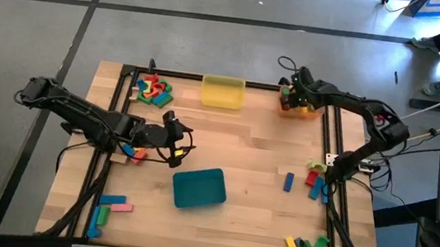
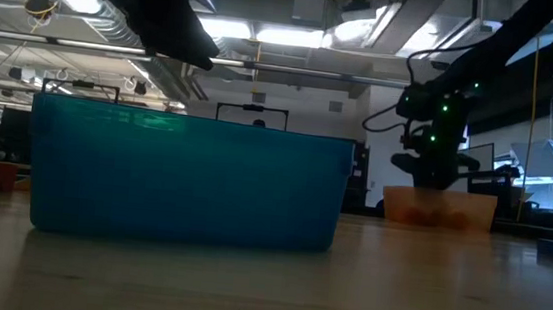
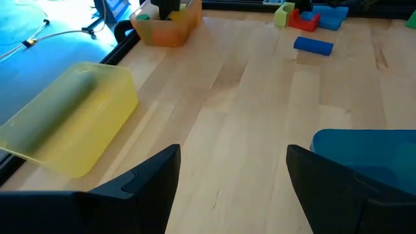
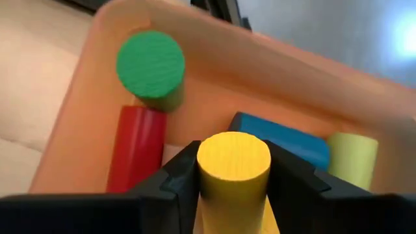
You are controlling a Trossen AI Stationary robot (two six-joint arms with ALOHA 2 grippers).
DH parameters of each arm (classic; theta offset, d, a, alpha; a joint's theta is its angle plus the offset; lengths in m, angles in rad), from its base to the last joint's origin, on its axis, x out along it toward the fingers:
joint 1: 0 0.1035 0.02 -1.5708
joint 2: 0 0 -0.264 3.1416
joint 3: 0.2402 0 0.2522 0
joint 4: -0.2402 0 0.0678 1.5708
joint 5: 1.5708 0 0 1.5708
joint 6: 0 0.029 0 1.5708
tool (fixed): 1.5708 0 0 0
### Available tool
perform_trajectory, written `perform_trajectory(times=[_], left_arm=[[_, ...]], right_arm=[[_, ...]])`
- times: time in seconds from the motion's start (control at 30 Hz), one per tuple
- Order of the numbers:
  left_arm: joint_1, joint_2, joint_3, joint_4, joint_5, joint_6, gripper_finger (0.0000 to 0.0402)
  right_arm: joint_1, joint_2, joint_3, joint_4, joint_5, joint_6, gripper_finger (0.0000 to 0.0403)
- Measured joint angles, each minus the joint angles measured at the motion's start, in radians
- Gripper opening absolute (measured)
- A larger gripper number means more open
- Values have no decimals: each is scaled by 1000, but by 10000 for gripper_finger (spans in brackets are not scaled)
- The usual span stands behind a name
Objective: Sort blocks by size
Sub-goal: Put the yellow cylindrical block into the orange bin, then put the green cylindrical block into the orange bin
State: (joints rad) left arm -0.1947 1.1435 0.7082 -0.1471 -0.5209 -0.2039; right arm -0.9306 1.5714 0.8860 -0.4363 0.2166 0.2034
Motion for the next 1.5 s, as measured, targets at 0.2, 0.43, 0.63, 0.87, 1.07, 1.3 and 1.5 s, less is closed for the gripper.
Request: perform_trajectory(times=[0.2, 0.43, 0.63, 0.87, 1.07, 1.3, 1.5], left_arm=[[0, 0, 0, 0, 0, 0, 265], [-2, 0, 0, 0, 0, 6, 265], [-15, 0, 0, 0, 10, -6, 265], [-23, 0, 0, 8, 78, 28, 265], [-96, 4, 22, 15, 119, 125, 265], [-227, 100, 197, -224, 98, 64, 265], [-330, 258, 401, -540, 95, -134, 265]], right_arm=[[0, 1, 1, -9, 8, -2, 212], [54, -98, 37, -45, -62, -34, 253], [259, -270, 37, -14, -114, -68, 261], [583, -332, 37, 83, -113, -85, 261], [829, -307, 37, 173, -61, -101, 261], [1008, -244, 37, 278, -25, -109, 262], [1099, -159, 37, 359, -24, -69, 262]])
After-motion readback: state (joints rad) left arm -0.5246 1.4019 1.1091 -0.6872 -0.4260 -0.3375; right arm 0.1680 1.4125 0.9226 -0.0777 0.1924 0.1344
